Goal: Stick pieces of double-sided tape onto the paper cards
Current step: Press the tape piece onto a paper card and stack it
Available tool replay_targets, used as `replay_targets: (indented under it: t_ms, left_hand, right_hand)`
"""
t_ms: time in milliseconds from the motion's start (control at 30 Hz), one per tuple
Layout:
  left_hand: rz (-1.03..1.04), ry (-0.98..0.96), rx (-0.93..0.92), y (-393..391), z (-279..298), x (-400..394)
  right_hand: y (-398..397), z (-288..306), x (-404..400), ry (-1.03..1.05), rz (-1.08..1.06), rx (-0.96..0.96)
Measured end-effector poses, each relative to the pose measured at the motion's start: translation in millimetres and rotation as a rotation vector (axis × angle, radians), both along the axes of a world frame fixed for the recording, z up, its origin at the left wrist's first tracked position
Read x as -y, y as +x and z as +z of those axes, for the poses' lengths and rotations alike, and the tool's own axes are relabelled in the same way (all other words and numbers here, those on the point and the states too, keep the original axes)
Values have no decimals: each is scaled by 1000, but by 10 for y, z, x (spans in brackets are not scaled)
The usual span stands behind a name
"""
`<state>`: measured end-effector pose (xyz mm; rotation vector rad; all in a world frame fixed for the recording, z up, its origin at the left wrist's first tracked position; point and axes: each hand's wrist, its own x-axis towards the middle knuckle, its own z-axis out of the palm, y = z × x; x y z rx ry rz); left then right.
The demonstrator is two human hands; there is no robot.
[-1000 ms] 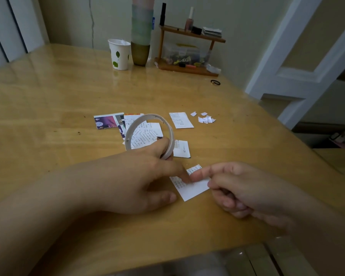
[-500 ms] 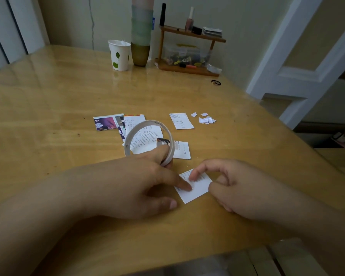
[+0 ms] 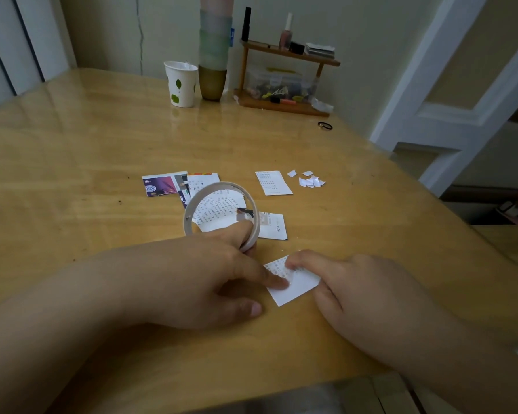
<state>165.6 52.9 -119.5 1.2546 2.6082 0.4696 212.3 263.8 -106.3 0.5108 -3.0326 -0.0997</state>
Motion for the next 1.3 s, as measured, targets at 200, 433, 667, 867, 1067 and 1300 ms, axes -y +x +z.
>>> replay_targets:
  t_ms: [200, 433, 667, 867, 1067, 1300]
  left_hand:
    - [13, -26, 17, 9, 15, -5]
    - [14, -68, 10, 7, 30, 3]
    - [64, -57, 63, -13, 88, 88]
    - [92, -45, 80, -12, 98, 46]
    - [107, -4, 55, -35, 85, 81]
    - [149, 4, 15, -78, 96, 101]
  right_hand:
    - [-41, 17, -101, -155, 13, -17]
    - [-62, 2, -191, -317, 2, 124]
    - [-134, -2, -248, -397, 20, 236]
    - [-584, 156, -220, -638, -39, 228]
    - [-1655, 224, -76, -322, -35, 207]
    - [-2156, 348, 154, -97, -90, 445]
